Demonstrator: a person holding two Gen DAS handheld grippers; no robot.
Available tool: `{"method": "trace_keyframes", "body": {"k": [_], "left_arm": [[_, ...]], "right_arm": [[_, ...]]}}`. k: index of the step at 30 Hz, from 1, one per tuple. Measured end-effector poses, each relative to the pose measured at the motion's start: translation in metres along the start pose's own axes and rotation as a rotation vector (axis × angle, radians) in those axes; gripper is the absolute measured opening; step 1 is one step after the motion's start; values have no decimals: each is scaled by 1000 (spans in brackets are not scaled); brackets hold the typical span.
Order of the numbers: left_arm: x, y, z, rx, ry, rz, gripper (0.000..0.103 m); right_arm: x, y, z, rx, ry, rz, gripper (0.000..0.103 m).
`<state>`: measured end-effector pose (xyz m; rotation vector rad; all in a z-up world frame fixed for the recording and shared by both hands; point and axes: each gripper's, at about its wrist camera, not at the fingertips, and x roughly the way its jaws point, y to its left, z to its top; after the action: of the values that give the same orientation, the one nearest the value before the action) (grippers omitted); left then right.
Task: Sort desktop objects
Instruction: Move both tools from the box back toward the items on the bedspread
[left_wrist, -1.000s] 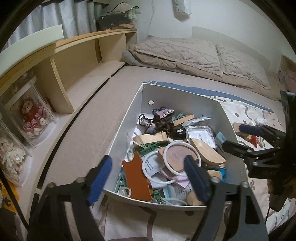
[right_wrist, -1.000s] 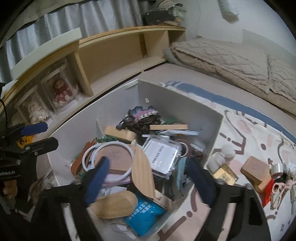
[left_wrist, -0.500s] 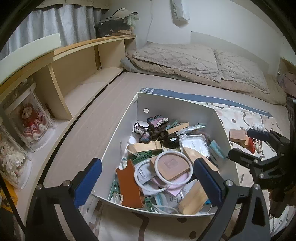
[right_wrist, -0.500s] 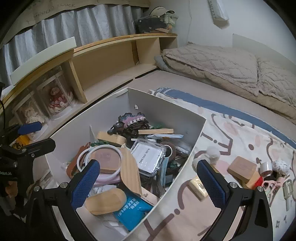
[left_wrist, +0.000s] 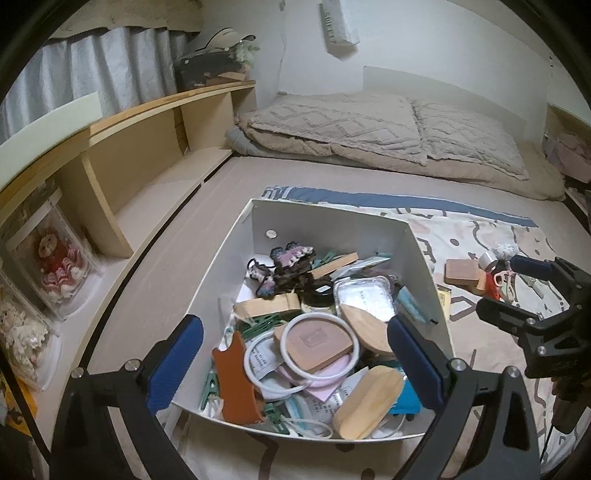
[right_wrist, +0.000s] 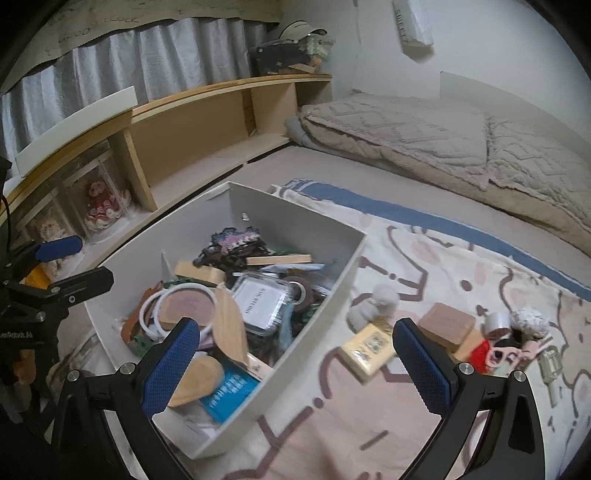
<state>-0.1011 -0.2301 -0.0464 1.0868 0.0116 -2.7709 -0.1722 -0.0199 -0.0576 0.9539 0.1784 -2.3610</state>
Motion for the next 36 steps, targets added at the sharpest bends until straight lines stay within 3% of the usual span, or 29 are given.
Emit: {"method": "trace_keyframes", "body": {"k": [17, 36], "left_arm": [[-3, -53, 11, 77, -36, -52, 101], [6, -100, 22, 92, -12, -94, 101]], "right_arm": [[-36, -66, -20, 57, -22, -95, 103], [-80, -143, -45, 159, -58, -202, 103]]}}
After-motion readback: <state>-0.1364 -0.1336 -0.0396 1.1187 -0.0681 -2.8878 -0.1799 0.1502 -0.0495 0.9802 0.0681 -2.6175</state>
